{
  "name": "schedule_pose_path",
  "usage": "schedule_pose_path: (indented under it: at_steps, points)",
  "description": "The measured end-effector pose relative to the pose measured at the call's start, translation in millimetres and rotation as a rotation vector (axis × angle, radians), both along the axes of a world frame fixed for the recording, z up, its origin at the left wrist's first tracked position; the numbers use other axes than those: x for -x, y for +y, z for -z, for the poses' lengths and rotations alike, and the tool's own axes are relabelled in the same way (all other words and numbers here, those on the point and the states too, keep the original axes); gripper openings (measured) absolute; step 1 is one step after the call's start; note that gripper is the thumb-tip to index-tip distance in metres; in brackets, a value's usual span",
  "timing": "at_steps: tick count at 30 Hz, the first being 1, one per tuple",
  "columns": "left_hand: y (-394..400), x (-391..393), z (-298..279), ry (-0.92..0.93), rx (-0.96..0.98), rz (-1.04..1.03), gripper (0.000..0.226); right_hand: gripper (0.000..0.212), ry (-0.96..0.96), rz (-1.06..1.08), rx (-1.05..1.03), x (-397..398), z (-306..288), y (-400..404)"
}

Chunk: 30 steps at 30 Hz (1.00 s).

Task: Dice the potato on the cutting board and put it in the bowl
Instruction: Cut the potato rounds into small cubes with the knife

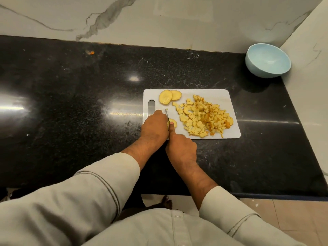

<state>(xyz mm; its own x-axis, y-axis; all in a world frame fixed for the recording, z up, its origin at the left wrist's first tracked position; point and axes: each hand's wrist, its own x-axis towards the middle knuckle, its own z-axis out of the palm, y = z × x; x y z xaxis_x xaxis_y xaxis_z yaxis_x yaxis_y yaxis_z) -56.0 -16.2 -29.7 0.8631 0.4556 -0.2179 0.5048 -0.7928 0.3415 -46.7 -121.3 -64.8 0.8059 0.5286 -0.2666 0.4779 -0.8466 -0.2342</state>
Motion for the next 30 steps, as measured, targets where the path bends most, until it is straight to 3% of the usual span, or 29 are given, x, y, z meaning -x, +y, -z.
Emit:
schedule_pose_path:
  at_steps: [7,15,21,30]
  points:
    - [0.5,0.2,3.0,0.002,-0.013,-0.016,0.028,0.076,-0.033,-0.032,0.110,28.6,-5.8,-33.7]
    - [2.9,5.7,6.1,-0.031,0.075,-0.031,0.045,0.066,-0.049,-0.047,0.100,56.4,-11.5,-77.1]
    - [8.7,18.7,9.5,-0.120,0.204,-0.128,0.018,0.063,-0.106,0.022,0.036,40.0,-24.0,-53.0]
    - [7.8,14.6,0.8,-0.082,0.155,-0.108,0.010,0.065,-0.069,-0.041,0.028,11.1,-11.8,-5.8]
